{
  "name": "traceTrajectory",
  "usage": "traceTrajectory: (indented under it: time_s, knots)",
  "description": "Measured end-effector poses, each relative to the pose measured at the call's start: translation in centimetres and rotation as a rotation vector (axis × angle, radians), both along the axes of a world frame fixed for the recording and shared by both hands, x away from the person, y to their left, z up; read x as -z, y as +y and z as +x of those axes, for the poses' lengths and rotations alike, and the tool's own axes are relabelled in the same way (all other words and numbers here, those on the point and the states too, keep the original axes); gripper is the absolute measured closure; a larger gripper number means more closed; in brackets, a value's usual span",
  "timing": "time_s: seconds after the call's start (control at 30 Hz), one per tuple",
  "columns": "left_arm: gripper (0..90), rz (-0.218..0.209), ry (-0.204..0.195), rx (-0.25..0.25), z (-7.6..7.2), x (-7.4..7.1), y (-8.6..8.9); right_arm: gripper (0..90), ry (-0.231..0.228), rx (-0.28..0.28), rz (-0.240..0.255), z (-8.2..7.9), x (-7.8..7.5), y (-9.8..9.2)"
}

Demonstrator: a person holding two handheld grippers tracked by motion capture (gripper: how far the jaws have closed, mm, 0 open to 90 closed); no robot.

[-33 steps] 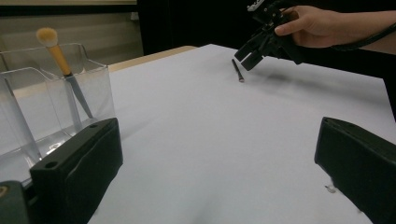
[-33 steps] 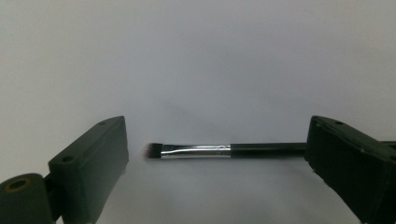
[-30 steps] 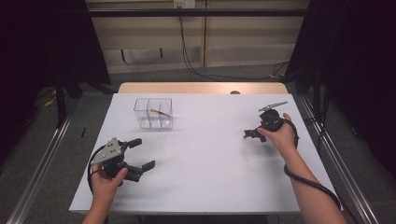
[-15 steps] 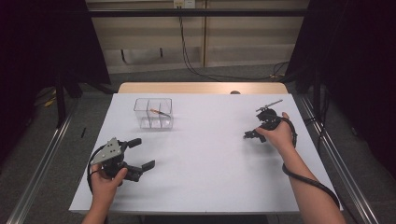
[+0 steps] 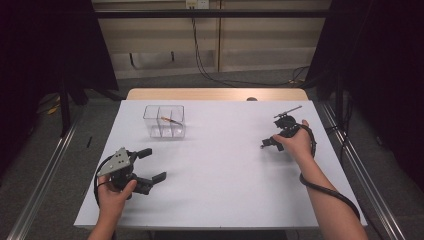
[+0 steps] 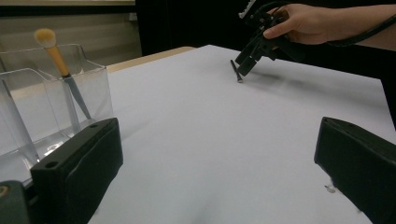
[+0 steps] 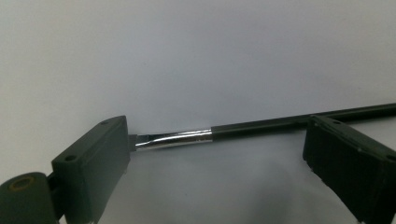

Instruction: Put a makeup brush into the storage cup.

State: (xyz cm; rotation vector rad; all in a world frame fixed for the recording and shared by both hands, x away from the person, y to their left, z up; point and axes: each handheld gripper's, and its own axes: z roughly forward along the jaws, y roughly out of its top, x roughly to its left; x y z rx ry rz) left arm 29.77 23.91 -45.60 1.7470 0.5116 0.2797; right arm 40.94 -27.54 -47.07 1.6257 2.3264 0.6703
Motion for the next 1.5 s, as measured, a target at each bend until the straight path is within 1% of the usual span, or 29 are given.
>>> traceTrajectory:
  time_s: [0.1,0.13,0.2,0.23,0.27,0.33,0.4,0.43,0.47,0.53,0.57,0.7,0.73,0.83,0.87,0.93,0.97,1.03,1.1,1.13,1.17,1.2,1.3,1.37,1.4,1.43,1.5]
  knots:
    - [1.1,0.002,0.001,0.003,0.0,0.0,0.0,6.9,0.001,0.006,-0.006,0.1,0.1,0.1]
    - [1.1,0.002,0.001,0.002,0.1,0.0,0.1,7.1,0.000,0.008,-0.001,0.2,0.2,0.1]
    - [1.1,0.000,0.002,0.001,0.1,0.1,0.1,7.0,-0.003,0.034,0.010,0.3,0.3,0.2]
    - [1.0,-0.001,0.004,0.002,0.1,0.1,0.1,7.1,-0.004,0.036,0.010,0.3,0.3,0.2]
    - [1.1,0.000,0.002,0.002,0.1,0.1,0.1,7.0,0.003,0.045,0.008,0.4,0.3,0.2]
    - [1.1,-0.005,0.006,0.001,0.1,0.1,0.1,6.7,0.013,0.069,0.020,0.4,0.4,0.4]
    - [1.1,-0.006,0.008,0.002,0.2,0.2,0.1,6.4,0.017,0.068,0.001,0.5,0.6,0.5]
    - [1.1,0.000,0.005,0.004,0.2,0.2,0.1,6.2,0.016,0.079,-0.005,0.6,0.7,0.5]
    - [1.0,-0.007,0.010,0.003,0.2,0.2,0.1,6.3,0.007,0.077,-0.012,0.6,0.7,0.6]
    - [1.1,0.006,0.004,0.007,0.3,0.2,0.2,8.3,0.003,0.083,-0.034,0.6,0.8,0.9]
    - [1.1,0.001,0.010,0.006,0.3,0.2,0.1,9.2,-0.008,0.085,-0.049,0.5,0.9,0.9]
    - [1.2,0.007,0.004,0.011,0.3,0.2,0.1,11.8,-0.008,0.097,-0.053,0.3,0.8,1.0]
    - [1.2,0.008,0.002,0.012,0.3,0.2,0.1,13.9,-0.007,0.093,-0.053,0.3,0.8,0.9]
    - [1.2,0.011,-0.001,0.008,0.3,0.2,0.1,23.8,-0.006,0.084,-0.056,0.1,0.5,0.7]
    - [1.2,0.009,0.000,0.005,0.3,0.2,0.1,31.1,0.002,0.078,-0.060,0.0,0.3,0.5]
    - [1.2,0.004,0.001,0.003,0.3,0.1,0.1,51.6,0.012,0.064,-0.059,-0.2,-0.1,0.4]
    - [1.2,0.008,-0.003,0.002,0.3,0.1,0.1,57.4,0.027,0.049,-0.062,-0.3,-0.3,0.4]
    - [1.2,0.008,-0.010,0.003,0.3,0.0,0.0,62.6,0.056,0.052,-0.057,-0.4,-0.6,0.2]
    - [1.2,0.007,-0.007,0.003,0.3,0.0,0.0,68.1,0.084,0.067,-0.035,-0.5,-0.8,0.0]
    - [1.2,0.007,-0.006,0.004,0.3,0.0,0.0,74.2,0.103,0.068,-0.030,-0.6,-1.0,-0.2]
    - [1.2,0.006,-0.007,0.004,0.3,0.0,0.0,81.7,0.141,0.055,-0.034,-0.6,-1.0,-0.3]
    - [1.2,0.007,-0.008,0.004,0.3,0.0,0.0,81.5,0.149,0.047,-0.031,-0.7,-1.0,-0.4]
    - [1.2,0.006,-0.006,0.005,0.3,0.0,0.0,83.6,0.135,0.036,-0.034,-0.9,-0.9,-0.4]
    - [1.2,0.010,-0.010,0.004,0.3,0.0,0.0,84.0,0.135,0.024,-0.040,-1.0,-0.9,-0.4]
    - [1.2,0.010,-0.011,0.006,0.3,-0.1,0.0,84.0,0.149,0.022,-0.044,-1.0,-1.0,-0.3]
    - [1.2,0.011,-0.011,0.006,0.3,-0.1,0.0,84.0,0.152,0.009,-0.047,-1.0,-1.1,-0.3]
    - [1.2,0.009,-0.010,0.004,0.3,0.0,0.0,83.9,0.167,0.001,-0.052,-1.0,-1.1,-0.2]
